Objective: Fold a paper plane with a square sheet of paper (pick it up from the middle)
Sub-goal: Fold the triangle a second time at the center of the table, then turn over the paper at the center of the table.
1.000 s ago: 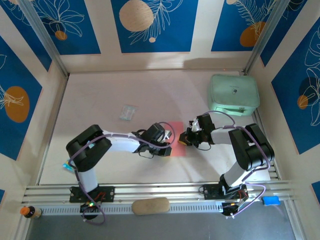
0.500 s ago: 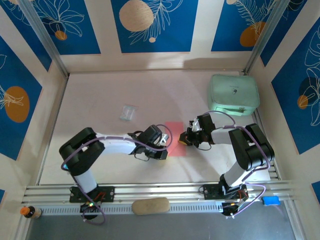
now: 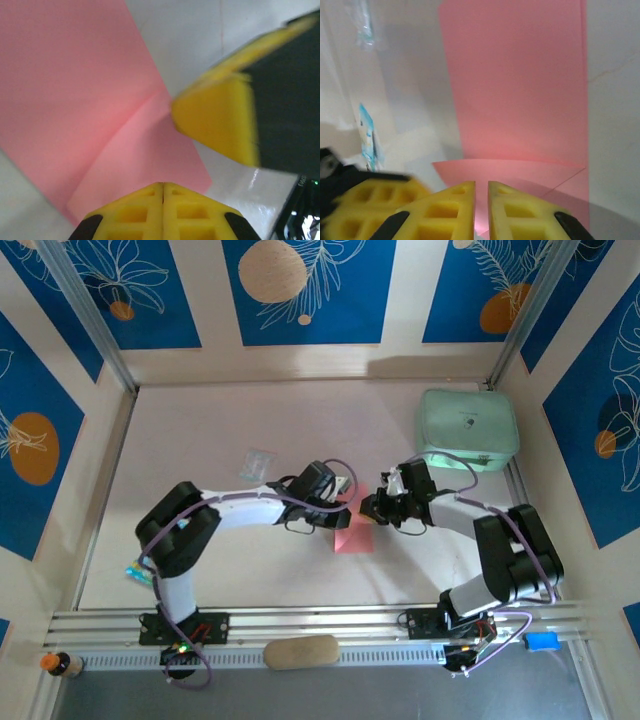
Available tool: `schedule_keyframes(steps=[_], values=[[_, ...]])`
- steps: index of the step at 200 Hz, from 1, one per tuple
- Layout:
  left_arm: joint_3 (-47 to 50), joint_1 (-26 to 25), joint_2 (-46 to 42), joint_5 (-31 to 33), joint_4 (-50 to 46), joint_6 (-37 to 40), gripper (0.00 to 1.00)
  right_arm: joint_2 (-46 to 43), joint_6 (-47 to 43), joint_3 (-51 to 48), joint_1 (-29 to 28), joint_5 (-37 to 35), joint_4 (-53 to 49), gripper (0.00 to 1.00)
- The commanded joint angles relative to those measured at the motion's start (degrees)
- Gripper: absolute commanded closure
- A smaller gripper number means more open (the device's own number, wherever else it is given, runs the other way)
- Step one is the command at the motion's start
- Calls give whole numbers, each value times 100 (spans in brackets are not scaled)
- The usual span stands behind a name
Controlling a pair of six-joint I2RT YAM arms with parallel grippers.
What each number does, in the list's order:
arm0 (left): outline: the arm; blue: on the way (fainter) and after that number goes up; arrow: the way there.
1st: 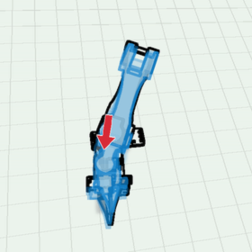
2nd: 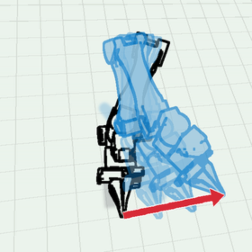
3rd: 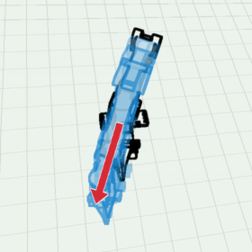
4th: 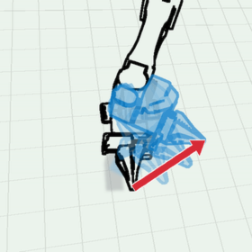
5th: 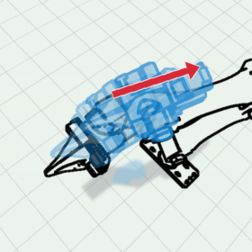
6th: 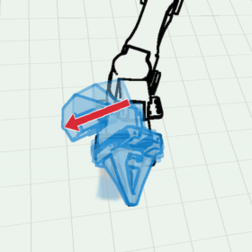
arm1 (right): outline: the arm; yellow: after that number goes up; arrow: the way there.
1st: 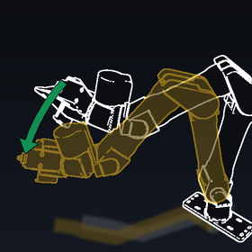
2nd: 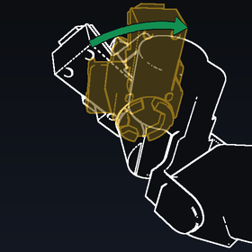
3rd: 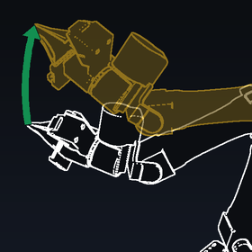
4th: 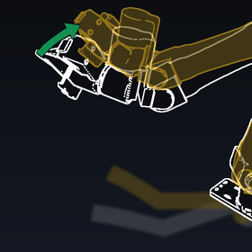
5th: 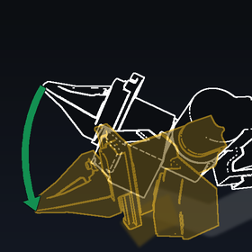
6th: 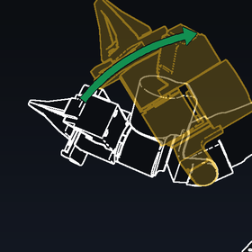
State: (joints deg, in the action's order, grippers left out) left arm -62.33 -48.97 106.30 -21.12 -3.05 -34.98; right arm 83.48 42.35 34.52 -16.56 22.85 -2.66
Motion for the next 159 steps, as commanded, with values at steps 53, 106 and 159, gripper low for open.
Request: schedule_keyframes(steps=[53,106,159], values=[[141,43,486,60,-444,291,100,-1274,457,-661,-95,-124,-1059,69],[969,1,258,-51,127,-165,100,-1321,660,-710,-530,-464,-1562,58],[1154,-93,74,29,270,-359,100,-1185,771,-645,-811,-577,-1545,56]])
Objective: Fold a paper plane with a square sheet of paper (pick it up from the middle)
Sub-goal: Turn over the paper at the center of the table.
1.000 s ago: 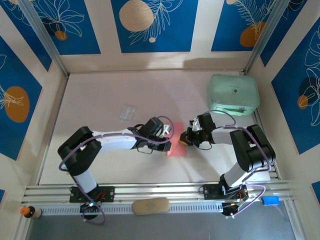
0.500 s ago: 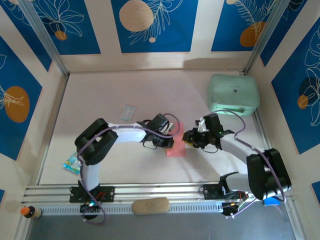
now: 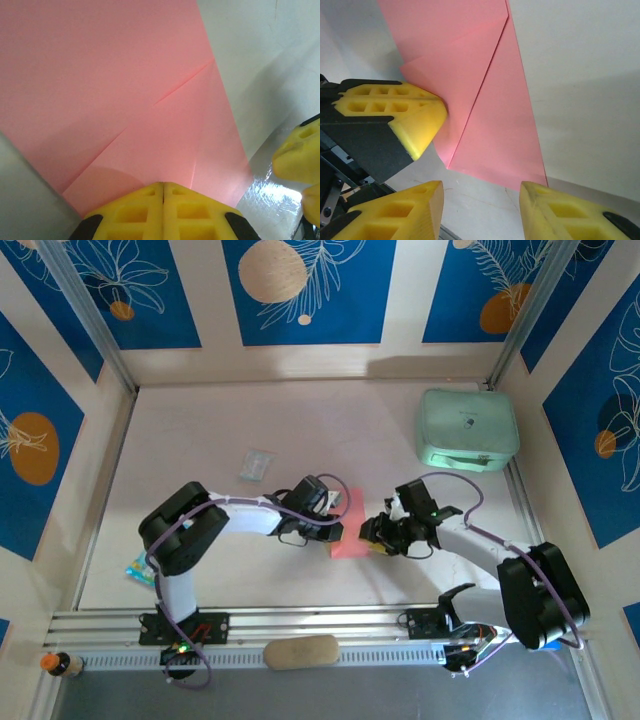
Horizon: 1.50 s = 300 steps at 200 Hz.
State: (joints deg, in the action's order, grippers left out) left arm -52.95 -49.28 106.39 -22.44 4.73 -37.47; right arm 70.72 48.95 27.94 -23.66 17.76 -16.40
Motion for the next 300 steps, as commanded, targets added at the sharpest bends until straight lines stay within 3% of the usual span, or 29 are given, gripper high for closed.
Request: schedule_keyframes(steps=[1,126,236,300], values=[[215,-63,66,165,-508,-115,100,91,108,16,-102,-69,-170,56],[180,-91,21,136,-526,-123,100,647,407,39,-385,-62,943,55],[175,-91,-4,155,-527,-128,100,1416,59,452,361,593,1448,51],[181,-92,-13,84,-381,-192,100,1540,4,345,555,615,1630,62]])
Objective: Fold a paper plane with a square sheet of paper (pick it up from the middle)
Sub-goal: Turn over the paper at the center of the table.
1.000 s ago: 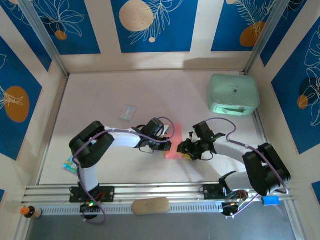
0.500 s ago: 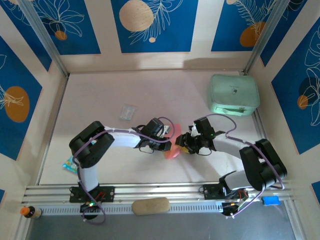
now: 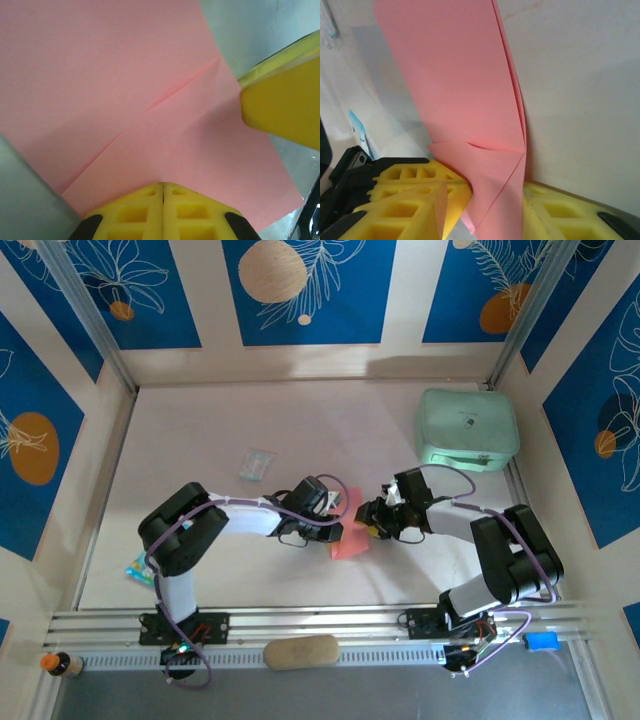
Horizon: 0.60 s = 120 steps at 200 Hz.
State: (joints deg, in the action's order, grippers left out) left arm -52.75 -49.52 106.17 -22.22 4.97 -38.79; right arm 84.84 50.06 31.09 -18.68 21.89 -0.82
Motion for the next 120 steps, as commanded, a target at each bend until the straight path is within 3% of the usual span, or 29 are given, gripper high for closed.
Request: schedule_keyframes(steps=[1,120], values=[[156,-67,9,61,-407,-60,100,129,-105,30,53,202,77,62],[177,-71,-54,60,-376,-81,100,468,-290,-43,138,273,515,78]])
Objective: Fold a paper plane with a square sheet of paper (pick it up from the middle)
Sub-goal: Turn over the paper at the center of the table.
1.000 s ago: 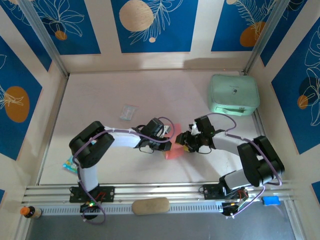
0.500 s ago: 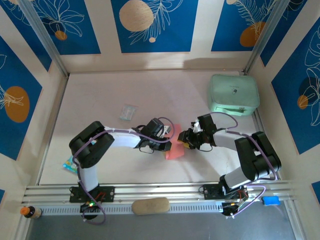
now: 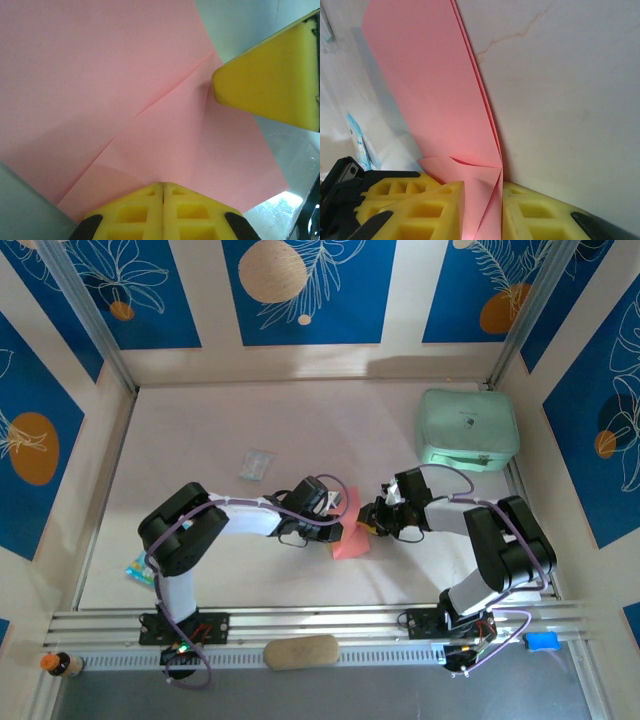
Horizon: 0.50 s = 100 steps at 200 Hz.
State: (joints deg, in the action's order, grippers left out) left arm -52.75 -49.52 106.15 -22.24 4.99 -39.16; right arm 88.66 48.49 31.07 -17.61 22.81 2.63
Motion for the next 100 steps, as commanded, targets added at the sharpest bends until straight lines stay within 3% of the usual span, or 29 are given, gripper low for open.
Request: schedule_keyframes(steps=[1,100], values=[[177,-69,-56,66,-377,-41,100,87,-135,-44,34,185,173,78],[204,-68,-112,53,-346,-48,99,253,-235,-181,124,408,579,79]])
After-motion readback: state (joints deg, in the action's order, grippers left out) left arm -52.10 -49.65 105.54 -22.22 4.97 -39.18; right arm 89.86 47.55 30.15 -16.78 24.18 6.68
